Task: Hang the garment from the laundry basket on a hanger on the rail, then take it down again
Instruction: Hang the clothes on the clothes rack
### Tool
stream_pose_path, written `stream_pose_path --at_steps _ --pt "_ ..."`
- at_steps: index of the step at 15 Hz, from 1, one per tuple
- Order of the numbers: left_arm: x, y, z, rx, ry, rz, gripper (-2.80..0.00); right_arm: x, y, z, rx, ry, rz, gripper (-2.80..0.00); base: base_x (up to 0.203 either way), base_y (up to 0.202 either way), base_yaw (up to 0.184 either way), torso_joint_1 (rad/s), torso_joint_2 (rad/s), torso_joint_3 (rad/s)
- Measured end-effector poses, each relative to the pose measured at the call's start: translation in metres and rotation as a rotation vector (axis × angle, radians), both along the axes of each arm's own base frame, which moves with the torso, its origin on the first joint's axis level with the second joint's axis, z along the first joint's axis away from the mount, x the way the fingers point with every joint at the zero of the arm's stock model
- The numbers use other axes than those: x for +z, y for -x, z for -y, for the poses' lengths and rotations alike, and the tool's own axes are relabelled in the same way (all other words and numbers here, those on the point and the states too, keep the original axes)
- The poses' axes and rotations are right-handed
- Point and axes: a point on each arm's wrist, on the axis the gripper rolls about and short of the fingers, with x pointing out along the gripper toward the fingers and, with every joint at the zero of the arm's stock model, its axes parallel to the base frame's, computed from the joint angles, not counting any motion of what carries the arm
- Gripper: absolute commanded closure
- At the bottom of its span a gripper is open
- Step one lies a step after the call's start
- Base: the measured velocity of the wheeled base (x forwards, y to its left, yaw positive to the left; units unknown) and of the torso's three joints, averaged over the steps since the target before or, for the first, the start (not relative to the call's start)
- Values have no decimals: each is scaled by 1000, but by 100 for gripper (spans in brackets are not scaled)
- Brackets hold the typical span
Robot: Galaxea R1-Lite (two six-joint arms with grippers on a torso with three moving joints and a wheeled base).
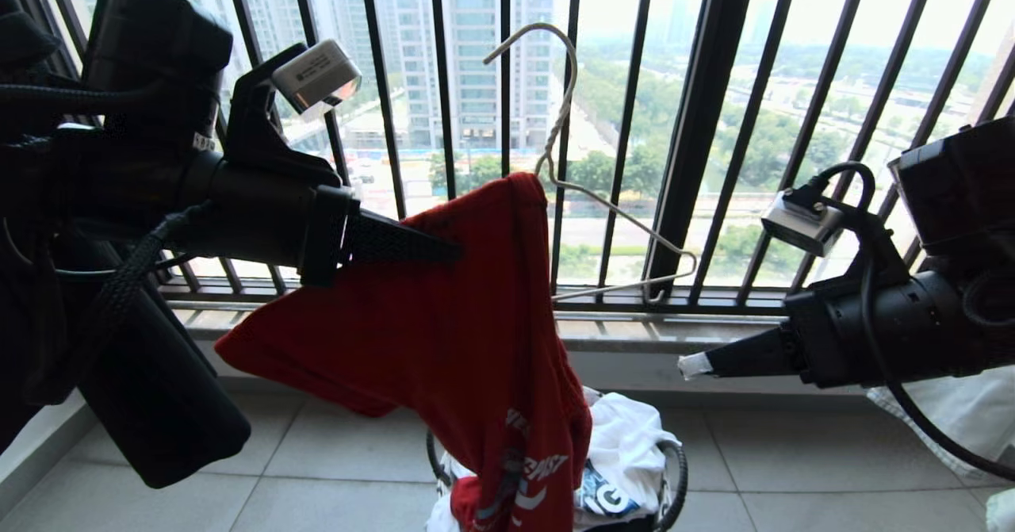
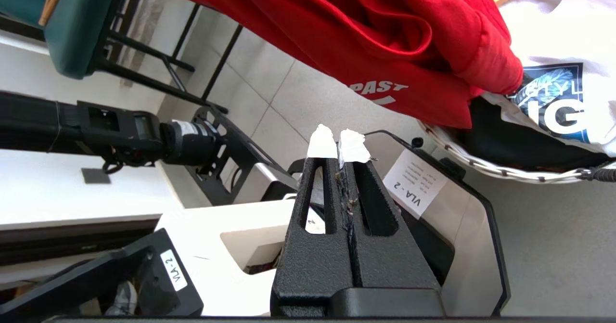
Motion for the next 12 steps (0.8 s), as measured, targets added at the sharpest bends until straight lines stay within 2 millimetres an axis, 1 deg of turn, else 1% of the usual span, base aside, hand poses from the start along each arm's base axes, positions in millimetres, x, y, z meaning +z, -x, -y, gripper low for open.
stream_pose_path --at_steps 2,4,5,6,8,10,12 --pt "0 2 -1 11 39 31 0 -7 -8 -6 -9 -9 -34 0 0 0 0 0 0 0" --pt "4 5 -2 26 91 40 0 -13 -13 -9 -11 -4 -62 0 0 0 0 0 0 0" --pt "6 7 -3 28 104 39 0 -16 -17 -11 -20 -8 -77 -86 0 0 0 0 0 0" --pt "5 9 -4 28 105 35 0 -18 -21 -12 -35 -19 -96 -280 0 0 0 0 0 0" --pt "6 11 -4 27 106 38 0 -24 -29 -16 -66 -34 -127 -280 0 0 0 0 0 0" --pt "7 12 -5 27 107 44 0 -33 -41 -22 -116 -40 -143 -280 0 0 0 0 0 0" --pt "8 13 -5 26 109 49 0 -42 -55 -33 -196 -62 -168 -280 0 0 0 0 0 0"
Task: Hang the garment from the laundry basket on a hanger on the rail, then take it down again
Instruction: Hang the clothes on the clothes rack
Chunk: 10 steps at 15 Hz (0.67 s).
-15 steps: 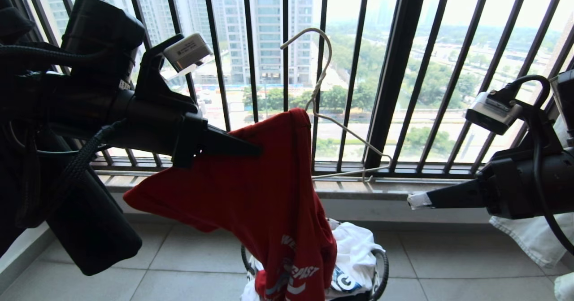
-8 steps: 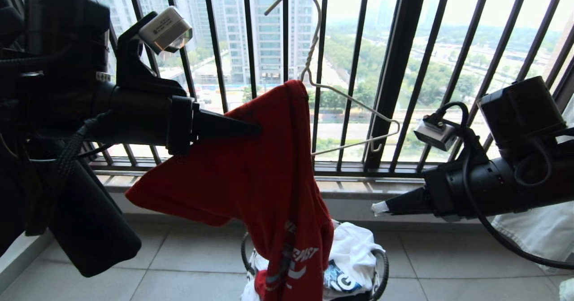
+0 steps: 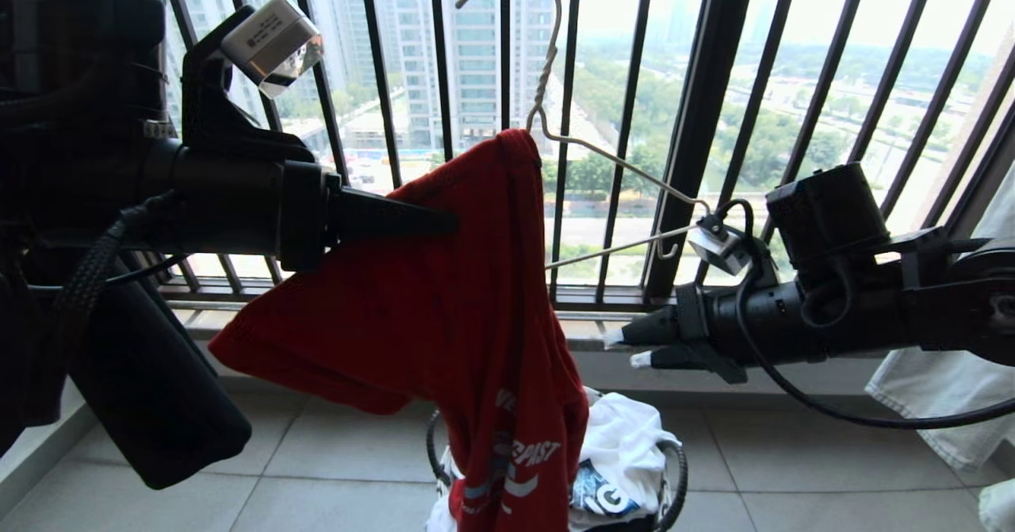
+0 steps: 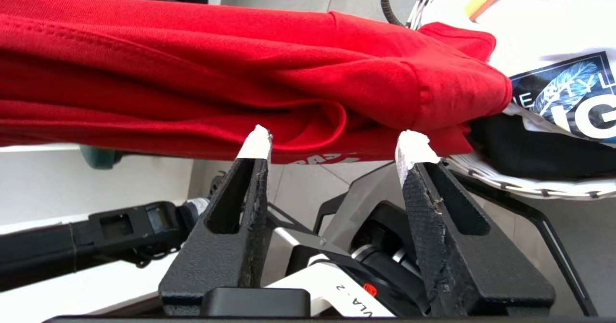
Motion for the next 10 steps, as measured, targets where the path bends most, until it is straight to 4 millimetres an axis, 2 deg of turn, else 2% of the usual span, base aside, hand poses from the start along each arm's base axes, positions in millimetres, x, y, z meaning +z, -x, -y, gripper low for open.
stream_pose_path --at_steps 6,10 --pt "3 3 -2 3 5 12 0 -29 -15 -28 -68 107 -42 -280 0 0 0 0 0 0" --pt "3 3 -2 3 4 11 0 -34 -15 -35 -77 141 -50 -280 0 0 0 0 0 0"
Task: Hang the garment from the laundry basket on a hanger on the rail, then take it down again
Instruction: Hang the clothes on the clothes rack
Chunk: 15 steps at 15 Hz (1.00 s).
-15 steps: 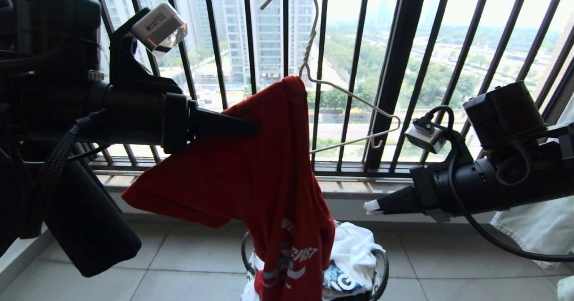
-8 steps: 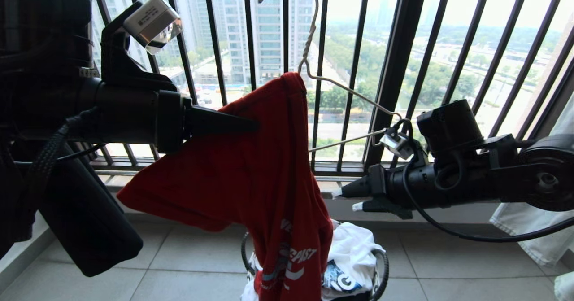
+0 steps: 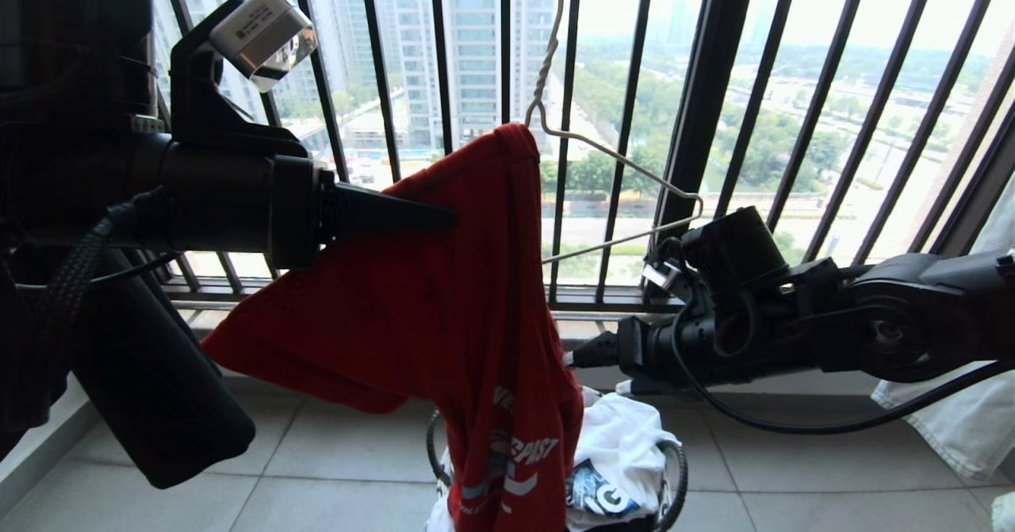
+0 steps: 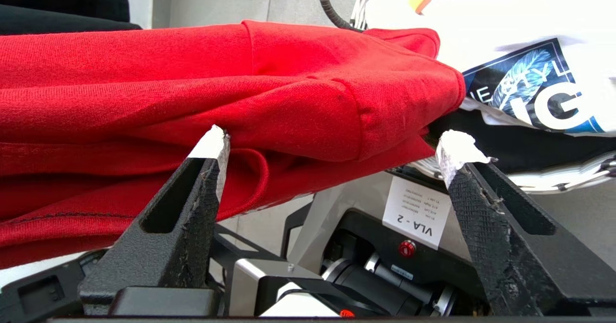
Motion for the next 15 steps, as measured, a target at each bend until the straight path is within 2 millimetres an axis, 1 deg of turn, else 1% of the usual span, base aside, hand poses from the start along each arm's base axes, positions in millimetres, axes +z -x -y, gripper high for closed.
stream_pose_path --at_steps 5,9,12,15 --pt "-1 -1 1 -1 -2 -4 0 -2 5 -14 -4 53 13 -280 0 0 0 0 0 0" --pt "-2 -2 1 -1 -4 -6 0 -3 13 -23 -16 169 29 -280 0 0 0 0 0 0" --pt "-2 -2 1 -1 -4 -6 0 -4 16 -22 1 269 31 -280 0 0 0 0 0 0" --pt "-2 -3 1 -1 -5 -6 0 -3 16 -20 -34 355 73 -280 0 0 0 0 0 0"
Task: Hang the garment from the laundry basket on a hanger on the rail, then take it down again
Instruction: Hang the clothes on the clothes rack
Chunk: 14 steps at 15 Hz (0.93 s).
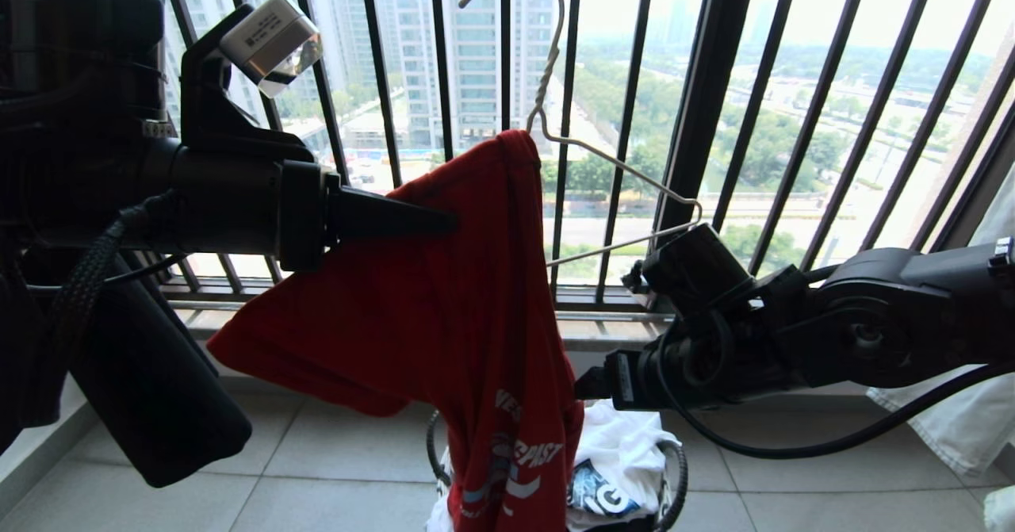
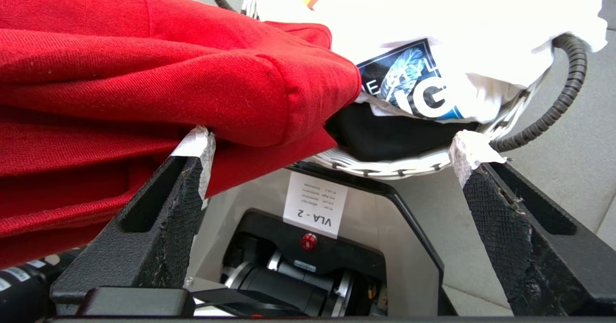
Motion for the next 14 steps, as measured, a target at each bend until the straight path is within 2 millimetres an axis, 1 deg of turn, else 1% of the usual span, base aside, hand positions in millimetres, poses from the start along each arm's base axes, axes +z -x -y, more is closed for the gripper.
stream_pose_path --at_steps 3,5,10,14 --pt "0 0 0 0 0 0 0 1 -1 2 -40 98 67 -280 0 0 0 0 0 0" --pt "0 0 0 0 0 0 0 2 -2 3 -59 126 90 -280 0 0 0 0 0 0" --pt "0 0 0 -1 0 2 0 14 5 5 -5 26 83 -280 0 0 0 0 0 0" --pt "0 0 0 -1 0 1 0 14 5 6 -5 42 86 -280 0 0 0 0 0 0"
